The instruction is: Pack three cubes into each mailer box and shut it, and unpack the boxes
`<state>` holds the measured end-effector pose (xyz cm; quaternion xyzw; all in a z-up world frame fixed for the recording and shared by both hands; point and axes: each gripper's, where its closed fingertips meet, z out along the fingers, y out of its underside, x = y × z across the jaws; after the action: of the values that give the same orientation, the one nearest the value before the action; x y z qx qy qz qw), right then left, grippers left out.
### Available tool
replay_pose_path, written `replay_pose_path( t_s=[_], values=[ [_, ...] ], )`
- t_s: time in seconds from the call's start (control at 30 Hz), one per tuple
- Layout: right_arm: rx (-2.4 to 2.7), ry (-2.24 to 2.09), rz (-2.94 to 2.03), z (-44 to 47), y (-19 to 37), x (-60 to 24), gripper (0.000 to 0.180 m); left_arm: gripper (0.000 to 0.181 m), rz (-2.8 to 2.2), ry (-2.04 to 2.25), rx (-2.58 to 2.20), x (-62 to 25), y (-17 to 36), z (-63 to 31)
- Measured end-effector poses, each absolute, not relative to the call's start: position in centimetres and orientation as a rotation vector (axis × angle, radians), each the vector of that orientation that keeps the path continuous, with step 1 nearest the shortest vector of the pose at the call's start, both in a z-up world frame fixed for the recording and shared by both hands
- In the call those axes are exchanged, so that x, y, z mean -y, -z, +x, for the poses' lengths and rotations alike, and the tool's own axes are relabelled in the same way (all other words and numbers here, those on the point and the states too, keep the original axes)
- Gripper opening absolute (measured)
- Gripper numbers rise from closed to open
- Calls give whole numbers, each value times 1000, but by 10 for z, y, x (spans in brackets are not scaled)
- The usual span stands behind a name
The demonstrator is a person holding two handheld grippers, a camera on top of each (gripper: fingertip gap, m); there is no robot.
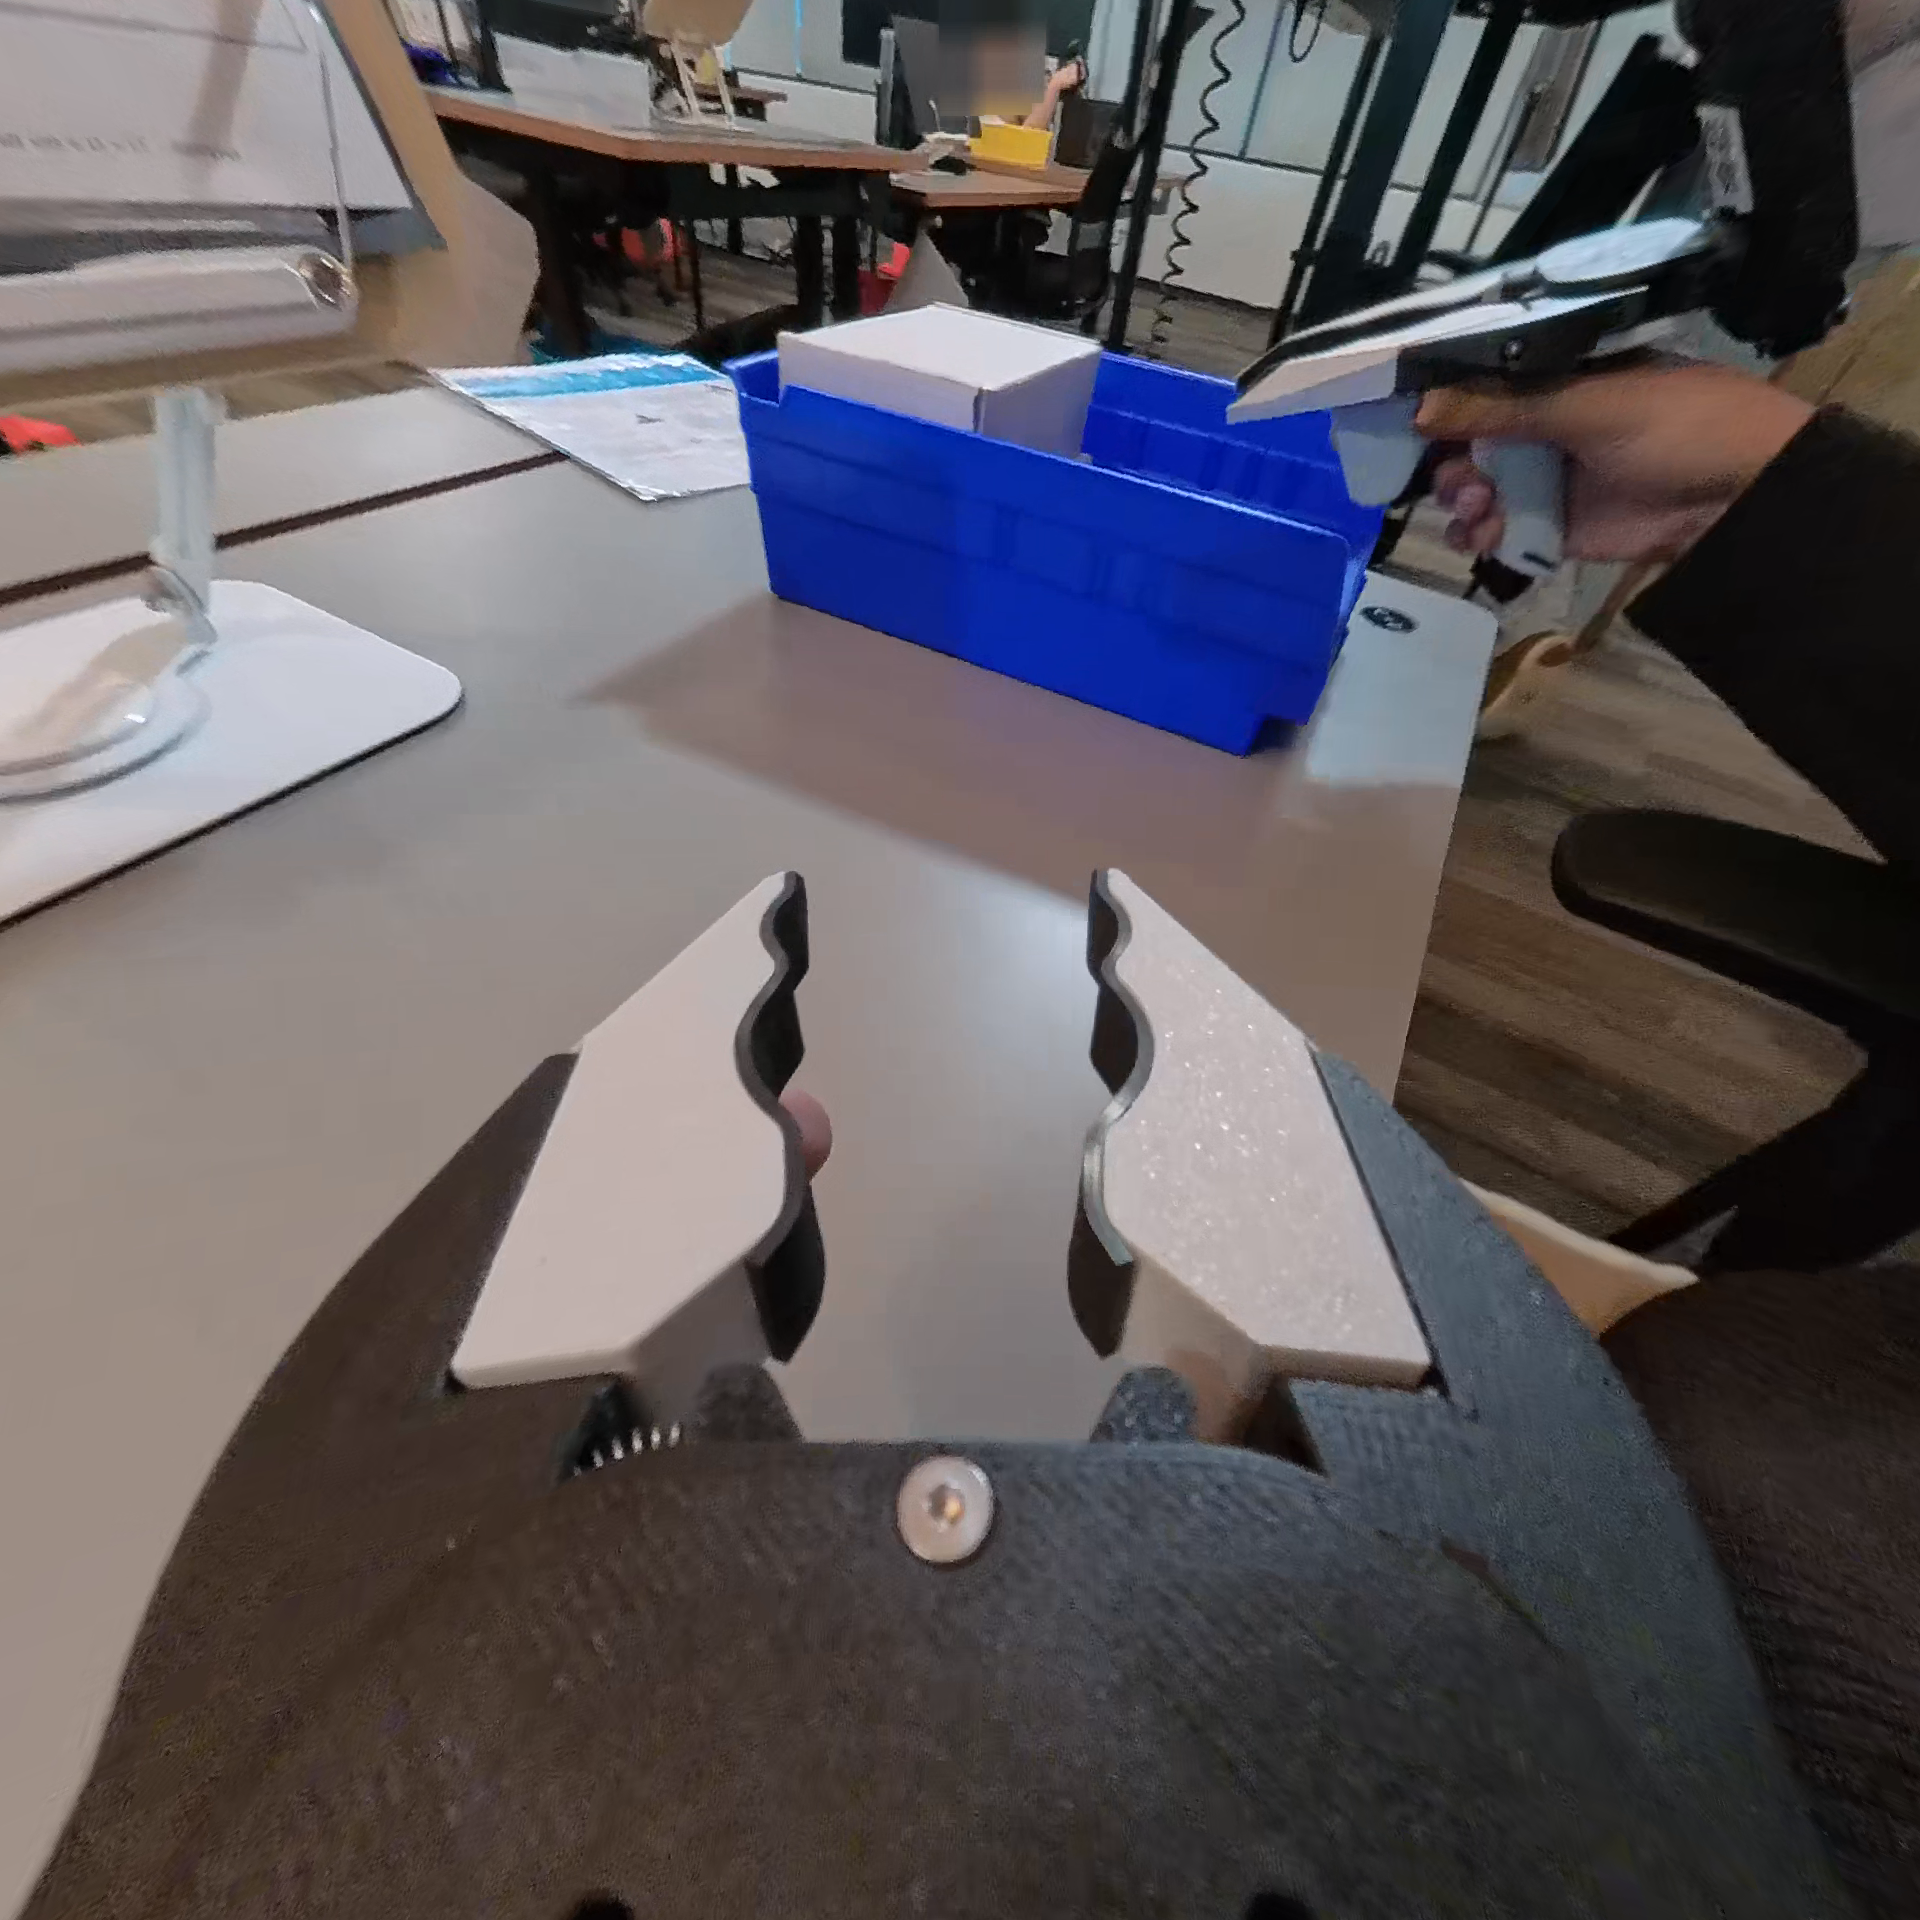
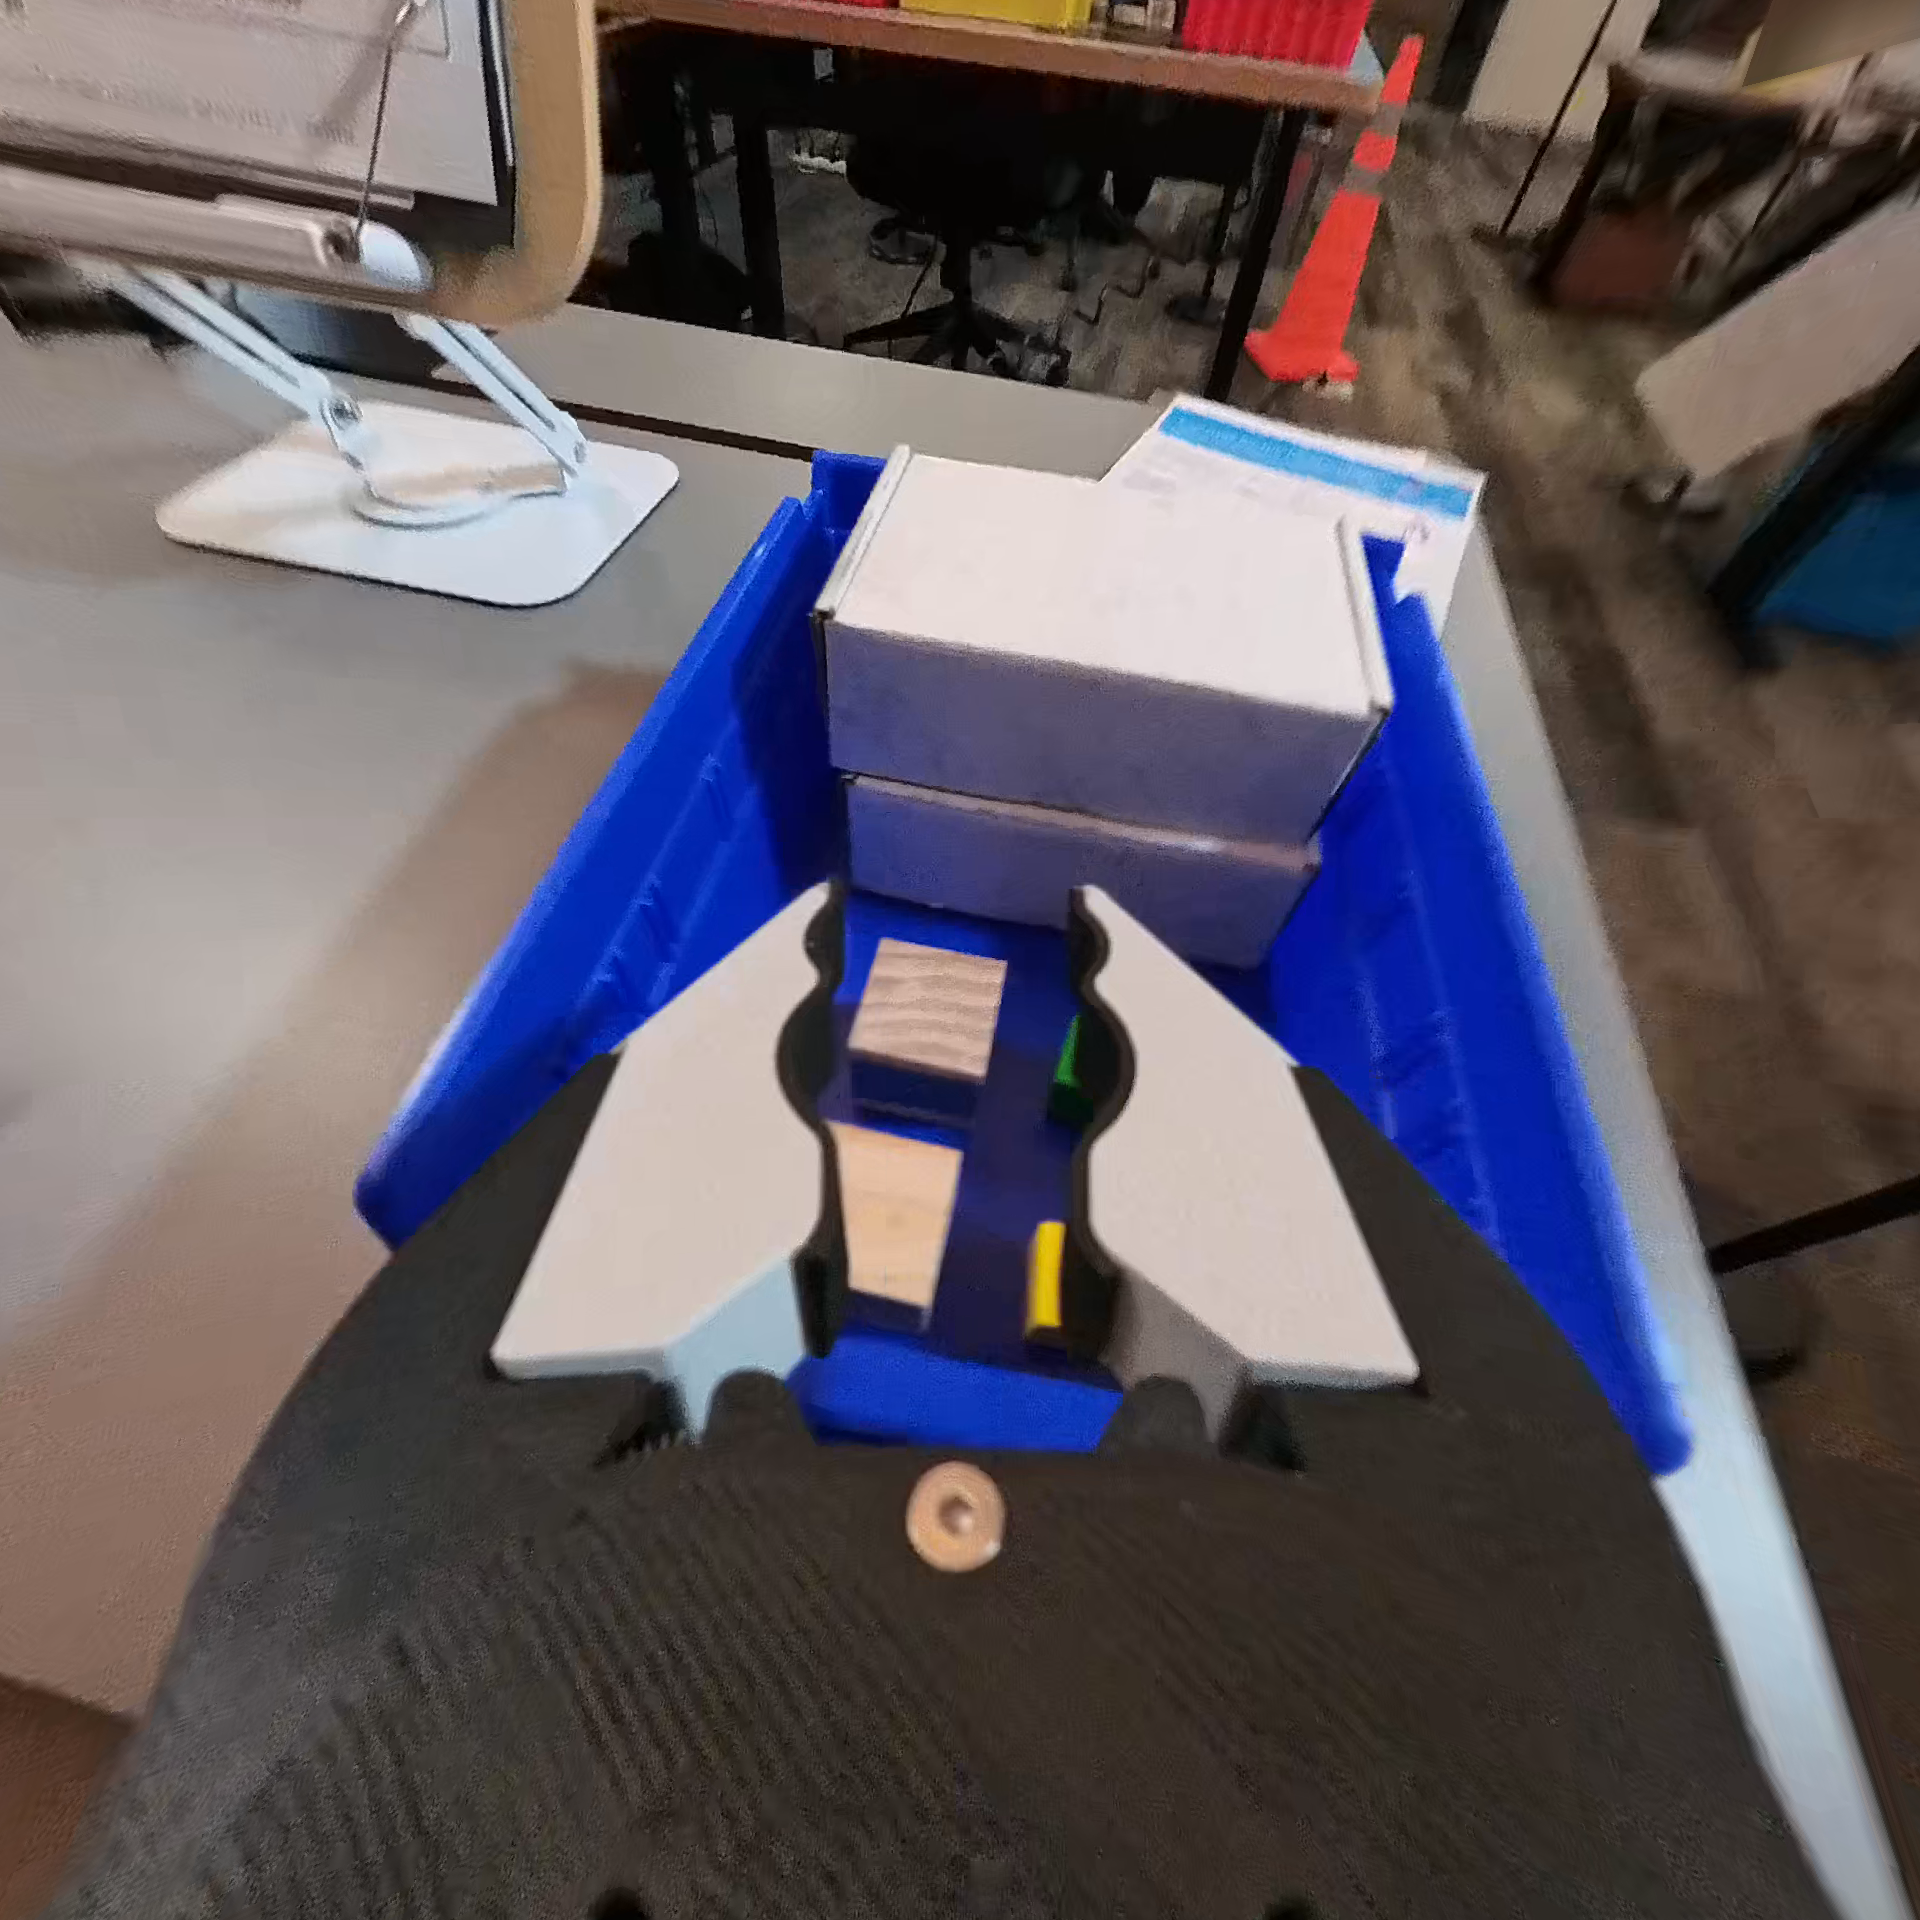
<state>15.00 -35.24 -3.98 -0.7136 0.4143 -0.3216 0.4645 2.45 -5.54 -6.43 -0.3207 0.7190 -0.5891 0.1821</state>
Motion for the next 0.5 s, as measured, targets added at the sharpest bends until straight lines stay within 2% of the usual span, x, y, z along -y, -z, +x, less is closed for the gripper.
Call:
replay_pose_path(
  t_s=[0.1,0.13,0.37,0.5],
  values=[
    [-1227,734,-1615,156,43,362,83,54,-893,1682,-2059,66,72,39],
    [-1300,738,-1539,159,44,369,91,55,-891,1673,-2067,68,76,44],
    [-1494,731,-1252,128,71,418,83,56,-898,1746,-2076,80,76,61],
    [-1522,668,-1245,117,80,427,90,63,-910,1785,-2123,90,84,63]
  ],
)
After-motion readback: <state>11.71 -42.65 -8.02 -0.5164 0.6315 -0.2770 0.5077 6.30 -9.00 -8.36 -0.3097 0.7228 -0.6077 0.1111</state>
